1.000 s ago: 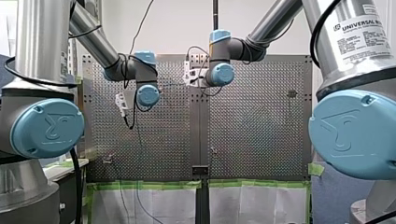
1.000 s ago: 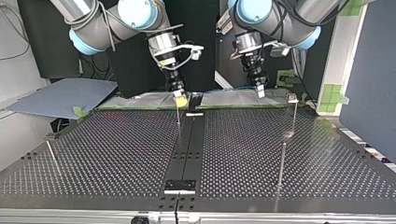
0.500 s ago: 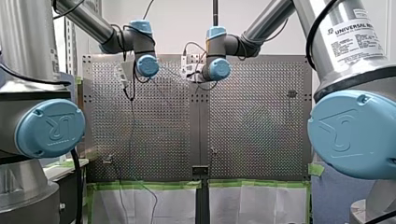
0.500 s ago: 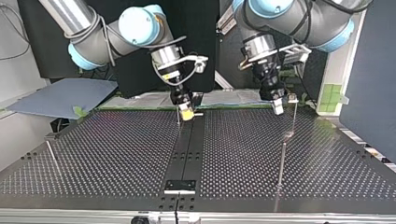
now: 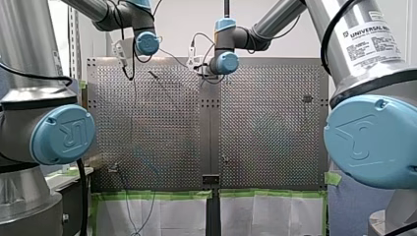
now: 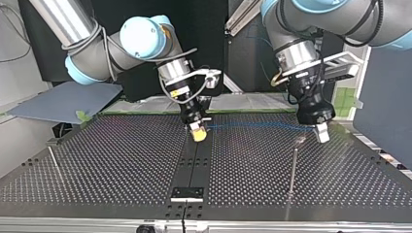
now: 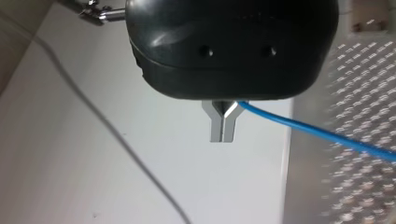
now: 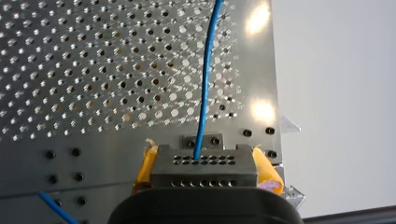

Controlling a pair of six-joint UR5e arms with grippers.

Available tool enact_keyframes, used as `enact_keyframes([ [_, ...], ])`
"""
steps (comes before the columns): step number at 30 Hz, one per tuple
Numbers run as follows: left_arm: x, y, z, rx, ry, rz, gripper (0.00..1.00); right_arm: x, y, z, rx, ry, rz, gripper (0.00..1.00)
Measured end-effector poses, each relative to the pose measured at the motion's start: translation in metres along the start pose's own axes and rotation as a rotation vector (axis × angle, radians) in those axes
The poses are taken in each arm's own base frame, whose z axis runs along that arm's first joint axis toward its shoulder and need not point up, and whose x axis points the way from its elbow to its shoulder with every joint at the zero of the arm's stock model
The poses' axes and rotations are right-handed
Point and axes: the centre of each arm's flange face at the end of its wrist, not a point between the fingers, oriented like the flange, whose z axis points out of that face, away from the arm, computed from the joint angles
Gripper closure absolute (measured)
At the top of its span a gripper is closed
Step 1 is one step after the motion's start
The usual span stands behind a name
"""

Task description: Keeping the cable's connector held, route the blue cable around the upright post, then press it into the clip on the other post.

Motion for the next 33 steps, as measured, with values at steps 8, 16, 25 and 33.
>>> enact_keyframes([
  [8,-0.012,0.006,0.037,0.005,0.007,0.031,1.00,0.012,0.003,0.024,-0.002,0.027,0.001,1.00],
  [16,0.000,0.015,0.080,0.003,0.057,0.081,1.00,0.013,0.009,0.045,-0.010,0.026,0.000,1.00],
  [25,0.029,0.038,0.124,-0.007,0.134,0.109,1.00,0.002,0.018,0.074,-0.019,0.030,-0.002,1.00],
  [33,0.060,0.065,0.162,-0.013,0.172,0.126,1.00,0.014,0.026,0.093,-0.028,0.070,-0.005,1.00],
])
